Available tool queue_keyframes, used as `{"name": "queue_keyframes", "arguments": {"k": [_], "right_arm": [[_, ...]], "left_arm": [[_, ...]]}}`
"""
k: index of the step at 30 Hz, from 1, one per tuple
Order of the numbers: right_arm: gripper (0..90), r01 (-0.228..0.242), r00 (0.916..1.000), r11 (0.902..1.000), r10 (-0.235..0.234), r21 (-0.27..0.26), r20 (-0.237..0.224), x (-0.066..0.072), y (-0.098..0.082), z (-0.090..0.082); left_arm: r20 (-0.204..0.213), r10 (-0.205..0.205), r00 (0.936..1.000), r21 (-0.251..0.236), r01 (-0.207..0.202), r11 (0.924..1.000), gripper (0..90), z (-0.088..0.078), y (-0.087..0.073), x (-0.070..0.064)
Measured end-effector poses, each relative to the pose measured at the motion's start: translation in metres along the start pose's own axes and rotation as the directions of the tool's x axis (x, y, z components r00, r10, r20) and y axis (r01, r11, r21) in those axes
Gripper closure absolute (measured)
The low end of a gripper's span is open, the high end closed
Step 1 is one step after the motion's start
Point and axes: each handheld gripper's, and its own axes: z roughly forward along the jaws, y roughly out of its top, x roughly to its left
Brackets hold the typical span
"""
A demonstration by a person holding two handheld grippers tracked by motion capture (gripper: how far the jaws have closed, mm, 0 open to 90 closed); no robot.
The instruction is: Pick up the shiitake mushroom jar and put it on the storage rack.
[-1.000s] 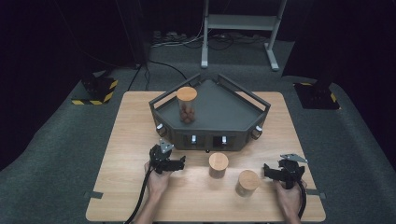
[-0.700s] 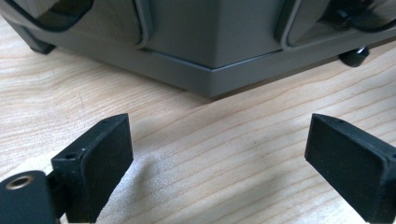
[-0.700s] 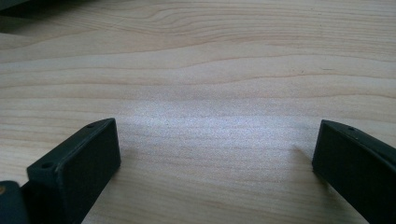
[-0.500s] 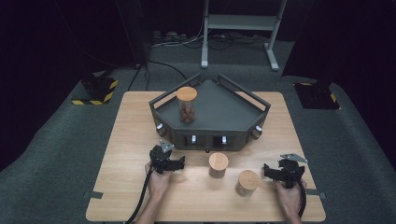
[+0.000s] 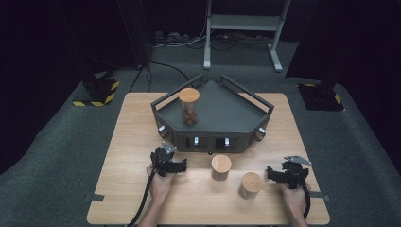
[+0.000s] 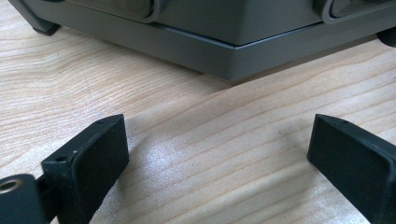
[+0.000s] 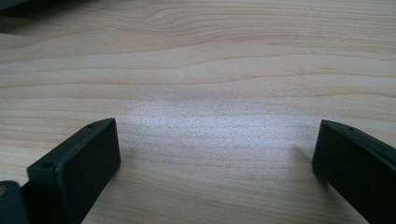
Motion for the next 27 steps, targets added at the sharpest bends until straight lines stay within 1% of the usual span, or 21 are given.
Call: {"name": "queue_keyframes", "arguments": {"k": [4,7,9,10,11,12,13,14,18,21,22,23,24,25,26,27], "right_arm": [[1.1,0.001,1.0000,1.0000,-0.001,0.000,-0.002,0.000,-0.001,-0.001],[3.0,-0.030,0.9995,0.9995,0.030,-0.013,0.006,-0.001,-0.002,-0.003],[3.2,-0.053,0.9985,0.9983,0.053,-0.023,-0.014,-0.002,-0.003,-0.005],[3.2,-0.053,0.9985,0.9983,0.053,-0.023,-0.014,-0.002,-0.003,-0.005],[3.7,-0.066,0.9970,0.9970,0.064,-0.041,-0.043,-0.002,-0.003,-0.009],[3.9,-0.071,0.9961,0.9961,0.068,-0.052,-0.057,-0.001,-0.003,-0.012],[3.9,-0.071,0.9961,0.9961,0.068,-0.052,-0.057,-0.001,-0.003,-0.012],[4.2,-0.083,0.9932,0.9938,0.077,-0.073,-0.088,-0.001,-0.001,-0.019],[4.5,-0.096,0.9851,0.9879,0.077,-0.122,-0.154,0.001,0.007,-0.033],[4.5,-0.101,0.9767,0.9817,0.067,-0.161,-0.204,0.005,0.013,-0.044],[4.5,-0.101,0.9767,0.9817,0.067,-0.161,-0.204,0.005,0.013,-0.044],[4.5,-0.103,0.9718,0.9786,0.061,-0.178,-0.228,0.007,0.016,-0.048],[4.4,-0.114,0.9624,0.9733,0.058,-0.199,-0.265,0.011,0.020,-0.053],[4.4,-0.116,0.9580,0.9700,0.052,-0.214,-0.282,0.013,0.022,-0.056],[4.5,-0.116,0.9546,0.9679,0.047,-0.223,-0.294,0.016,0.023,-0.059],[4.5,-0.116,0.9546,0.9679,0.047,-0.223,-0.294,0.016,0.023,-0.059]], "left_arm": [[0.001,0.000,1.0000,0.000,0.000,1.0000,4.6,0.000,0.000,0.000],[0.001,0.000,1.0000,0.000,0.000,1.0000,4.6,0.000,0.000,0.000],[0.001,0.000,1.0000,0.000,0.000,1.0000,4.6,0.000,0.000,0.000],[0.001,0.000,1.0000,0.000,0.000,1.0000,4.6,0.000,0.000,0.000],[0.001,0.000,1.0000,0.000,0.000,1.0000,4.6,0.000,0.000,0.000],[0.001,0.000,1.0000,-0.001,0.000,1.0000,4.6,0.000,0.000,0.000],[0.001,-0.001,1.0000,-0.001,0.001,1.0000,4.6,0.000,0.000,0.000],[0.001,-0.001,1.0000,-0.001,0.001,1.0000,4.6,0.000,0.000,0.000],[0.002,-0.001,1.0000,-0.001,0.001,1.0000,4.4,0.000,0.000,0.000],[0.001,0.000,1.0000,0.001,0.000,1.0000,4.4,0.000,0.000,0.000],[0.001,0.000,1.0000,0.001,0.000,1.0000,4.4,0.000,0.000,0.000],[0.001,-0.001,1.0000,-0.001,0.001,1.0000,4.4,0.000,0.000,0.000],[0.001,-0.001,1.0000,0.000,0.001,1.0000,4.4,0.000,0.000,0.000],[0.001,-0.001,1.0000,-0.001,0.001,1.0000,4.4,0.000,0.000,0.000],[0.002,0.000,1.0000,0.000,0.000,1.0000,4.4,0.000,0.000,0.000],[0.002,0.000,1.0000,0.000,0.000,1.0000,4.4,0.000,0.000,0.000]]}}
